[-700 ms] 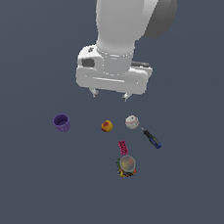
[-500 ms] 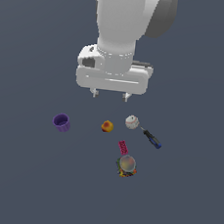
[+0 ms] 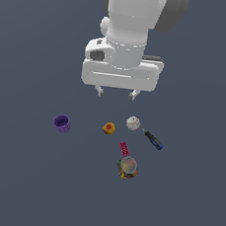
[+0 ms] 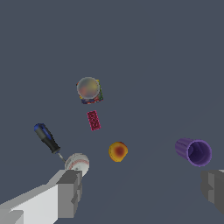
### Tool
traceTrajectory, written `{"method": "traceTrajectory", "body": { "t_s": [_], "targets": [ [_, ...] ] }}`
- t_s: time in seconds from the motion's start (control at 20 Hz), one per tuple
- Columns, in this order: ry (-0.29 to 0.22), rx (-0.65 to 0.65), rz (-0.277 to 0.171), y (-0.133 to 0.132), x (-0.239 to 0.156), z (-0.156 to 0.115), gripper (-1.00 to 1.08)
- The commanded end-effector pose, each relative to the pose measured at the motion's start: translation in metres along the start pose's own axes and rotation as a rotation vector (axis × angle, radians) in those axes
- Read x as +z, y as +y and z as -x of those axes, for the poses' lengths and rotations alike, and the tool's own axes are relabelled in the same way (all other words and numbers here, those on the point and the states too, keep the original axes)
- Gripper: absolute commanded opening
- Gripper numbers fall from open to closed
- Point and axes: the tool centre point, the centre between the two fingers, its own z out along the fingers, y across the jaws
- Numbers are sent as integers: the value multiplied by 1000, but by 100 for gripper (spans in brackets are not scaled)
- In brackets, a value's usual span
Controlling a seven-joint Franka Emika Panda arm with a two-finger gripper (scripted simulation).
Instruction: Pick up a designated object from a clutter of objects.
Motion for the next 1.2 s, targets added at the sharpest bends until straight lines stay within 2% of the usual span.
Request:
{"method": "traceTrajectory", "body": {
  "t_s": [0.0,0.3,0.55,1.15],
  "targets": [
    [-2,-1,0,0,3,0,100],
    [-6,-25,-2,-6,23,-8,100],
    [-14,-63,-5,-15,57,-17,100],
    [-40,-201,-29,-54,187,-30,100]
  ]
}}
